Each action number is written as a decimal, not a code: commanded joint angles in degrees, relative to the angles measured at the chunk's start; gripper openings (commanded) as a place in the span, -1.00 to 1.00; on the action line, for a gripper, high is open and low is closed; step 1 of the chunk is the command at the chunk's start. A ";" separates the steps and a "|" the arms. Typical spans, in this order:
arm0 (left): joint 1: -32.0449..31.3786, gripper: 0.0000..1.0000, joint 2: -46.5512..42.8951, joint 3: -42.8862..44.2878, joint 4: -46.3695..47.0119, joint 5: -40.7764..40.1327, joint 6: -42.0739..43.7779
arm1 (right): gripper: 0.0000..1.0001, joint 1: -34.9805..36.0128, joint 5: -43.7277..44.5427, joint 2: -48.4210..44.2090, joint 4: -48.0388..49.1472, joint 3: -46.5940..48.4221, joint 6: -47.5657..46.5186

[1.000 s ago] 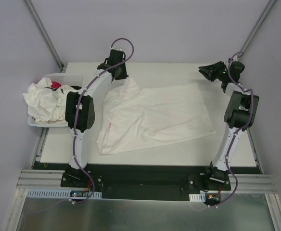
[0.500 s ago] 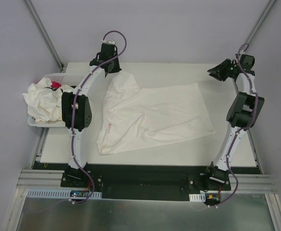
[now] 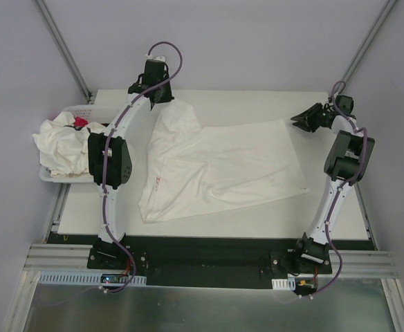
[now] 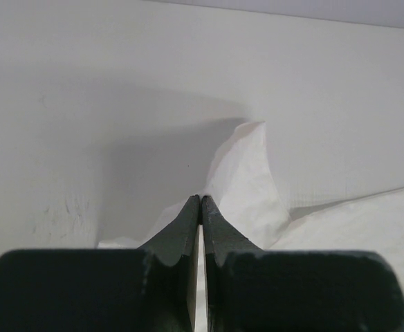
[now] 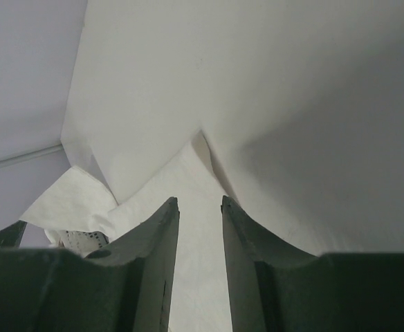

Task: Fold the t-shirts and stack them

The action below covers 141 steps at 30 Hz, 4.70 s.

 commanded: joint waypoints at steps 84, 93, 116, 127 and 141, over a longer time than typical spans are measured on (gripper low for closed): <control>0.26 -1.00 -11.15 -5.31 -0.28 -1.47 2.76 | -0.41 4.40 0.12 7.60 14.59 0.97 11.71; 0.35 -1.00 -10.98 -5.04 -0.28 -1.74 3.11 | -0.42 4.67 -0.14 6.81 17.49 -1.23 12.59; 0.79 -1.00 -9.22 -4.78 -0.28 -3.50 3.73 | -0.98 2.12 -0.40 5.05 18.45 -2.28 14.08; 1.06 -1.00 -9.04 -2.93 -0.28 -4.38 4.61 | -0.98 0.01 -1.99 3.30 19.42 -2.90 14.87; 1.06 -1.00 -10.19 -1.79 -0.36 -4.64 5.40 | -0.98 -0.61 -3.57 1.89 20.30 -3.70 15.40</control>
